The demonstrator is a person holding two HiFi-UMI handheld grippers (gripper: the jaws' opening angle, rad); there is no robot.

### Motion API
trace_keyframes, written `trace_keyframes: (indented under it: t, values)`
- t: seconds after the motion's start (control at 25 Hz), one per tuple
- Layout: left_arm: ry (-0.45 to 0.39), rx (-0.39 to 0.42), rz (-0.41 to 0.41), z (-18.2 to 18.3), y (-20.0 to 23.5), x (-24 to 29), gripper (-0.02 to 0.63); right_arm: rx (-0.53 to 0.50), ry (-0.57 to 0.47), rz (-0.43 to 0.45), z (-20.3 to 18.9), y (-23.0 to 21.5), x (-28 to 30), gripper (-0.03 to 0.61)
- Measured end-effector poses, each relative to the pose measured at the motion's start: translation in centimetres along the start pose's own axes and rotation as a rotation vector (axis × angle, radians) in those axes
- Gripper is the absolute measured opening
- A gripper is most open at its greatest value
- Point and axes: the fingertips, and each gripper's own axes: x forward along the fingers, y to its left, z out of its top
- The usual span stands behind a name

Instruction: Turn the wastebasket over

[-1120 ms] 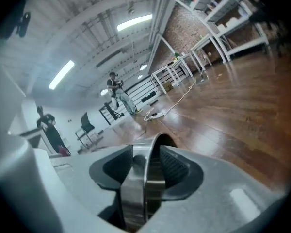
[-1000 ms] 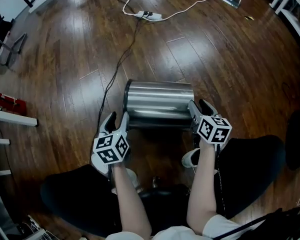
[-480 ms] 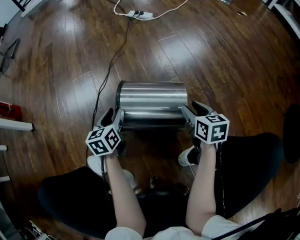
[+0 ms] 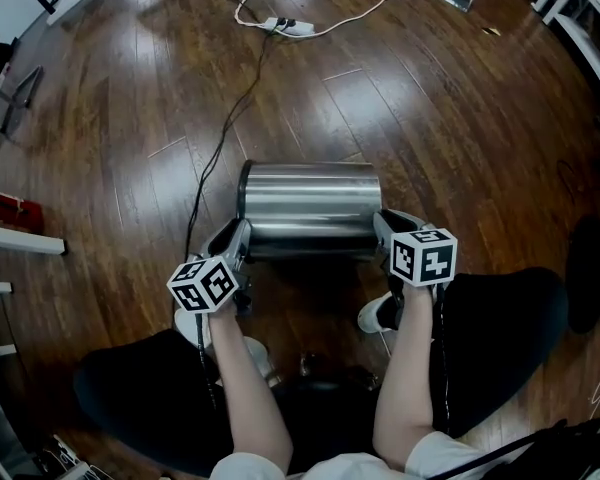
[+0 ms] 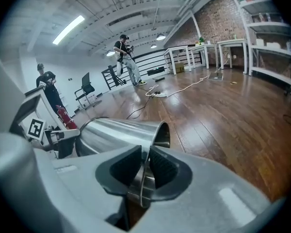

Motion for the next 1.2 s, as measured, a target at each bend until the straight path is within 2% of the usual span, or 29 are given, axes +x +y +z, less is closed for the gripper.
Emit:
trace_keyframes:
  t: [0.16, 0.24, 0.36, 0.44, 0.6, 0.68, 0.76, 0.84, 0.88, 0.96, 1.04, 1.08, 1.2]
  values:
    - [-0.019, 0.0, 0.054, 0.7, 0.6, -1.6, 0.087, 0.039, -0.041, 0.047, 0.6, 1.1, 0.7, 0.04]
    - [-0.046, 0.04, 0.084, 2.3, 0.8, -2.7, 0.08, 0.062, -0.059, 0.095, 0.7, 2.1, 1.1, 0.04]
    - [-0.042, 0.21, 0.147, 5.8, 0.1, -4.4, 0.077, 0.092, -0.069, 0.164, 0.4, 3.9, 2.2, 0.041]
    - [-0.027, 0.332, 0.176, 7.8, -1.5, -5.5, 0.078, 0.148, -0.076, 0.204, -0.2, 4.6, 3.1, 0.041]
    - [0.005, 0.559, 0.157, 9.7, -6.5, -6.4, 0.078, 0.268, -0.017, 0.263, -4.2, 6.2, 6.3, 0.034]
    - [0.064, 0.73, 0.132, 8.5, -9.0, -5.3, 0.078, 0.363, 0.024, 0.26, -7.9, 7.5, 8.8, -0.006]
    - [0.128, 0.905, 0.095, 6.1, -11.4, -3.6, 0.078, 0.529, 0.042, 0.239, -11.9, 8.0, 10.3, -0.008]
    - [0.191, 1.024, 0.041, 3.1, -14.0, -2.2, 0.08, 0.644, 0.048, 0.221, -14.5, 7.5, 10.7, -0.008]
    - [0.228, 1.053, 0.012, 1.2, -15.0, -1.7, 0.081, 0.652, 0.05, 0.209, -14.9, 7.0, 10.8, -0.008]
    - [0.28, 1.093, -0.025, -3.3, -15.8, -1.2, 0.084, 0.6, 0.037, 0.176, -14.4, 5.8, 10.6, -0.008]
    - [0.249, 1.202, 0.009, -6.3, -15.6, -1.0, 0.093, 0.539, 0.004, 0.158, -12.9, 4.7, 10.3, -0.008]
    - [0.236, 1.229, 0.019, -6.7, -15.5, -0.9, 0.097, 0.519, -0.015, 0.16, -12.1, 4.4, 10.0, -0.008]
    - [0.279, 1.15, -0.029, -6.5, -15.6, -0.5, 0.098, 0.459, -0.06, 0.178, -10.2, 4.1, 9.1, -0.006]
